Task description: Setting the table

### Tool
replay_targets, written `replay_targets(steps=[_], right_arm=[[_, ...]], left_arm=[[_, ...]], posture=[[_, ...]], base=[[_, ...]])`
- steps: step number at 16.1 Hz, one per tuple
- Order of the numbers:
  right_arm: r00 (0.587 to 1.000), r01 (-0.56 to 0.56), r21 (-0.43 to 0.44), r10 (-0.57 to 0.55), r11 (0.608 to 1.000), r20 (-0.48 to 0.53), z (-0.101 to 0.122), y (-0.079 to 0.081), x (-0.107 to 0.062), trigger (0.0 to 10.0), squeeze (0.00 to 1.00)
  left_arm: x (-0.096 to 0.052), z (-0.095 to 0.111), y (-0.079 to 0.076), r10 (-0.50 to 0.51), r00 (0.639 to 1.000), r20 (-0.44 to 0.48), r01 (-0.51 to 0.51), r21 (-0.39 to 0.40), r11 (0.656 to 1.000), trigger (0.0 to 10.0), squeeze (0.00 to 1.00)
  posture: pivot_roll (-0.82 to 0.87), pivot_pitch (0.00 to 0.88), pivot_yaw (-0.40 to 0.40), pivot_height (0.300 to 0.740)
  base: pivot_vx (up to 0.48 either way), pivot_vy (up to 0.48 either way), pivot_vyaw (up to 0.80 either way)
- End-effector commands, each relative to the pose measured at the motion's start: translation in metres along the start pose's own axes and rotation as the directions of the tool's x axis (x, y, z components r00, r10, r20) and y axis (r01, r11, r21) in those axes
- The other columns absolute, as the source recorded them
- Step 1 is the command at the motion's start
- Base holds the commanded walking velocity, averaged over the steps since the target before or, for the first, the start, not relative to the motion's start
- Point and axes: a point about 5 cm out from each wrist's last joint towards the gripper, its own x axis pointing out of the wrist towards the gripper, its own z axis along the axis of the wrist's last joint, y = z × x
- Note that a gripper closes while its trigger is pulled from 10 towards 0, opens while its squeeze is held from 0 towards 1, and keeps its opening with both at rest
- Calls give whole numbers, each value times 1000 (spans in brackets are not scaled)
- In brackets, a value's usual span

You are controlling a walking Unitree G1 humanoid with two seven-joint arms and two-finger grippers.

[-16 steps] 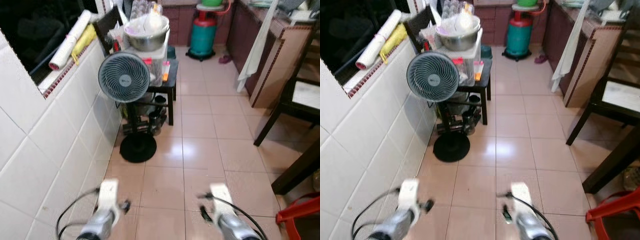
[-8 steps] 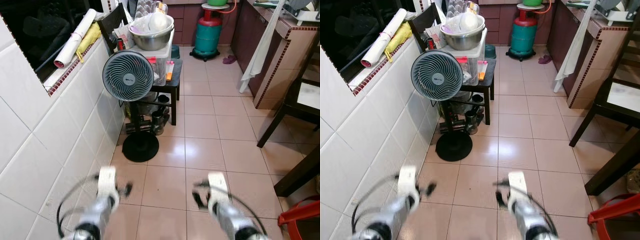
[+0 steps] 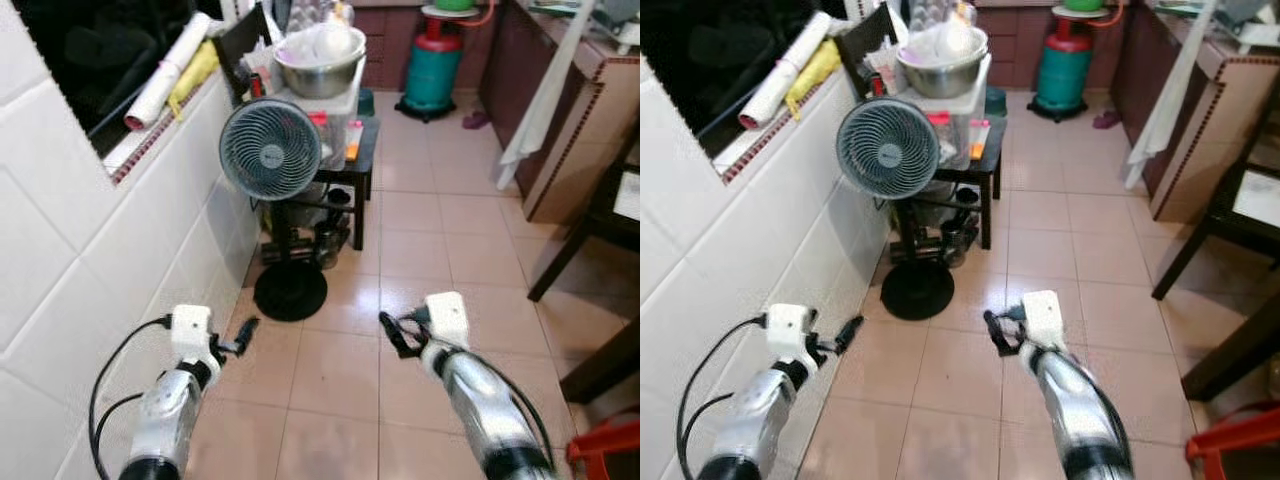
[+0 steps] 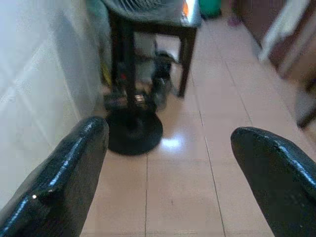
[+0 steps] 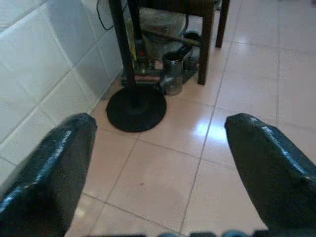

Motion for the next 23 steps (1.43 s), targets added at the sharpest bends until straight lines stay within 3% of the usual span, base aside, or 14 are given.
replay_targets(steps=[1, 4, 5, 6, 9, 12, 14, 15, 18, 19, 23], right_arm=[[999, -19, 22, 18, 1000, 28, 8, -3, -12, 10000, 0], [997, -26, 35, 24, 999, 67, 9, -7, -26, 10000, 0], [998, 40, 23, -41, 999, 52, 2, -11, -35, 10000, 0], [997, 65, 16, -65, 998, 42, -2, -12, -40, 10000, 0], [993, 95, 25, -96, 995, 65, -1, -6, -54, 10000, 0], [995, 67, 16, -67, 998, 68, 6, -5, -68, 10000, 0], [981, 92, -32, -85, 995, 174, 20, -3, -74, 10000, 0], [975, 110, -30, -102, 993, 200, 23, -3, -76, 10000, 0], [953, 230, -23, -221, 973, 208, 25, -7, -80, 10000, 0], [928, 316, 27, -315, 948, 201, 24, -16, -83, 10000, 0], [920, 351, 25, -350, 936, 177, 19, -13, -85, 10000, 0]], left_arm=[[-9, 7, 7, 60, 997, 46, -58, -43, 997, 10000, 0], [-27, -5, 8, 87, 996, 27, -86, -41, 995, 10000, 0], [-44, -17, 4, 65, 998, 8, -65, -8, 998, 10000, 0], [-52, -21, 2, 56, 998, -4, -56, -11, 998, 10000, 0], [-64, -21, 4, 97, 995, -12, -97, -66, 993, 10000, 0], [-67, -3, -4, 32, 998, 47, -27, -111, 993, 10000, 0], [-68, 14, -4, 49, 989, 142, -49, -1, 999, 10000, 0], [-69, 15, -4, 60, 986, 157, -63, 15, 998, 10000, 0], [-71, 7, 1, 121, 984, 131, -123, 3, 992, 10000, 0], [-71, 6, 7, 165, 979, 118, -168, 9, 986, 10000, 0], [-66, 13, 5, 157, 981, 117, -161, 26, 987, 10000, 0]], posture=[[-9, 0, 92, 740], [7, 0, 82, 740], [30, 0, 62, 740], [35, 0, 57, 740], [44, 0, 39, 740], [43, 0, 31, 740], [44, 0, 32, 740], [41, 0, 33, 740], [35, 0, 41, 740], [30, 0, 44, 740], [19, 0, 64, 740]], base=[[0, 0, 0], [0, 0, 0], [0, 0, 0], [0, 0, 0], [0, 0, 0], [0, 0, 0], [0, 0, 0], [0, 0, 0], [0, 0, 0], [0, 0, 0], [0, 0, 0]])
